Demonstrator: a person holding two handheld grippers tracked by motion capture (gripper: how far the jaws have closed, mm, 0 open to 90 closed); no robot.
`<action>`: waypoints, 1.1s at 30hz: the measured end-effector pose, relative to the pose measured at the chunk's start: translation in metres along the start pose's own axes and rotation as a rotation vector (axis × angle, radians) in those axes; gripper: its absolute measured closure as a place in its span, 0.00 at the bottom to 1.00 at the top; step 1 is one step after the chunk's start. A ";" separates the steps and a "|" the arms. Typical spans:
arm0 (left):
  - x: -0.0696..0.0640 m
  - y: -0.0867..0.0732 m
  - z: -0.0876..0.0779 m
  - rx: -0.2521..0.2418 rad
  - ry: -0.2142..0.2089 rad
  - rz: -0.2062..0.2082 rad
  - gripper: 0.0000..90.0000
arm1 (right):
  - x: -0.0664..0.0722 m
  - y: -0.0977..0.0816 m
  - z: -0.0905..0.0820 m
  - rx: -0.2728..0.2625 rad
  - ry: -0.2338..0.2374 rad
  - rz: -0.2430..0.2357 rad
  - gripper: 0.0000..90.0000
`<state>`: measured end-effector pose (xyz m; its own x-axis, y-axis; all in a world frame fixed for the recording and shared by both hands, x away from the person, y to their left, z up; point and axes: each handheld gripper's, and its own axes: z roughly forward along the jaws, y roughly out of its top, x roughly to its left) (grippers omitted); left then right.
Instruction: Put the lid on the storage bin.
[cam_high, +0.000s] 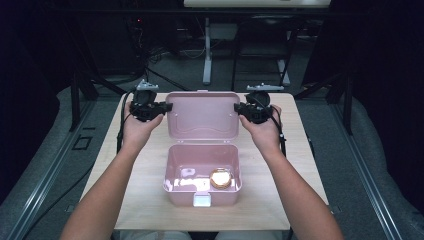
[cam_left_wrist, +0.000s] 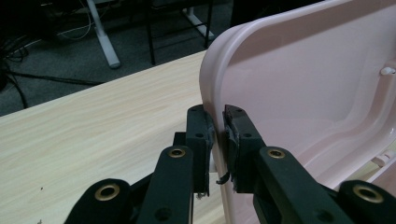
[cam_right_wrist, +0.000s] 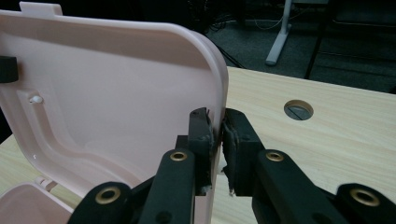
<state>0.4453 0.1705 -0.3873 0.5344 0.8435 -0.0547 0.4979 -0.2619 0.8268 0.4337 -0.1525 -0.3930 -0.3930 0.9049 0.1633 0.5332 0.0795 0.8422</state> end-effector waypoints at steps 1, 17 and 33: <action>0.000 0.000 0.000 0.001 0.001 -0.001 0.90 | 0.001 0.000 0.000 -0.003 -0.009 -0.001 0.92; 0.001 0.006 -0.012 -0.038 -0.004 -0.005 0.91 | 0.009 0.007 -0.007 -0.032 -0.031 -0.036 0.94; 0.004 0.013 -0.005 -0.049 0.004 -0.001 0.91 | 0.005 0.015 0.001 -0.040 -0.050 -0.028 0.94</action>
<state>0.4502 0.1728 -0.3742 0.5311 0.8457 -0.0532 0.4640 -0.2378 0.8533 0.4407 -0.1463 -0.3806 -0.3689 0.9223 0.1149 0.4915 0.0887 0.8663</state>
